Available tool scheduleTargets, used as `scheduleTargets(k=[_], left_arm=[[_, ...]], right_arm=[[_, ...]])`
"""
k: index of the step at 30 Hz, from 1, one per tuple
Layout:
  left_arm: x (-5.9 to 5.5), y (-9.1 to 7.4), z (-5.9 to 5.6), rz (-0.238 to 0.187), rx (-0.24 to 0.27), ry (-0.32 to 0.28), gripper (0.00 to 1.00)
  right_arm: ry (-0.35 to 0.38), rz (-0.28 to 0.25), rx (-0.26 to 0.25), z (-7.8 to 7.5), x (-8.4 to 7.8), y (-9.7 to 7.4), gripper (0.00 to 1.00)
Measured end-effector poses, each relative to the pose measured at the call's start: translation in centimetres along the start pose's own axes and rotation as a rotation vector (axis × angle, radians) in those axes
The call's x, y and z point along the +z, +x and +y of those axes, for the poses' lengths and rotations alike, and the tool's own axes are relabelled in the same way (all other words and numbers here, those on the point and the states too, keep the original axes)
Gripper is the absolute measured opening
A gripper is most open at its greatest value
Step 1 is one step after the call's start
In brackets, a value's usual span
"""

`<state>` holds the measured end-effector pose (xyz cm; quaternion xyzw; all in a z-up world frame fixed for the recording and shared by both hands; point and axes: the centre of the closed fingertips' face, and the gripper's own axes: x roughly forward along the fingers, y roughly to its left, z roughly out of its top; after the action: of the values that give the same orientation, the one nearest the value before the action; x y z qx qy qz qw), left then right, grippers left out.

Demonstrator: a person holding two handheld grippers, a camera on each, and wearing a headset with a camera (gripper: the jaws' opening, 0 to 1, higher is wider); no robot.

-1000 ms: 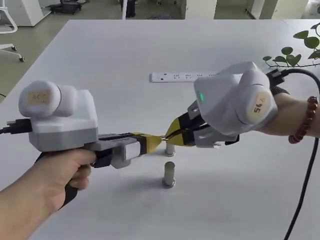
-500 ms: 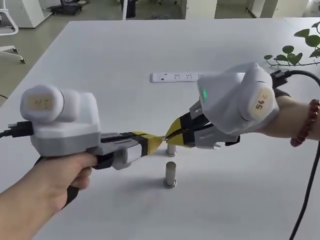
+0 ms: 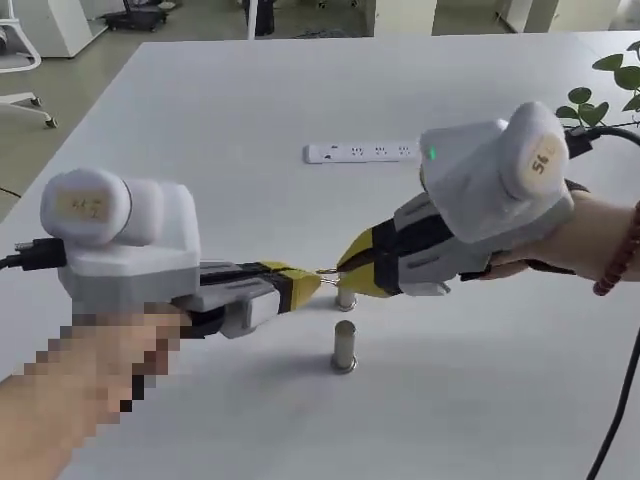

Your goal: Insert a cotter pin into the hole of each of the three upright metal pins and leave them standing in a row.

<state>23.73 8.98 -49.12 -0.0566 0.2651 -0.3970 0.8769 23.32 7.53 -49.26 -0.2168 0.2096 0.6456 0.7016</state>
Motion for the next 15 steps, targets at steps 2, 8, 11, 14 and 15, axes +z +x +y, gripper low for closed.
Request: scheduleTargets(k=[2, 8, 11, 14, 15], left_arm=[[-0.1, -0.2, 0.0, 0.0, -0.003, 0.0, 0.0], [-0.5, -0.5, -0.3, 0.008, -0.033, 0.038, 0.0], [-0.6, -0.6, -0.9, -0.003, -0.067, 0.054, 0.0], [-0.5, -0.7, -2.0, -0.017, -0.123, 0.071, 0.0], [-0.4, -0.8, -2.2, -0.018, -0.13, 0.091, 0.0]], right_arm=[[0.076, -0.021, 0.002, -0.2, 0.0, -0.2, 0.08], [0.282, -0.077, 0.07, 0.3, -0.2, -0.7, 0.12], [0.298, -0.086, 0.1, 0.7, -0.4, -1.0, 0.12], [0.315, -0.098, 0.175, 2.1, -0.4, -1.4, 0.1], [0.325, -0.099, 0.181, 2.2, -0.5, -1.5, 0.11]])
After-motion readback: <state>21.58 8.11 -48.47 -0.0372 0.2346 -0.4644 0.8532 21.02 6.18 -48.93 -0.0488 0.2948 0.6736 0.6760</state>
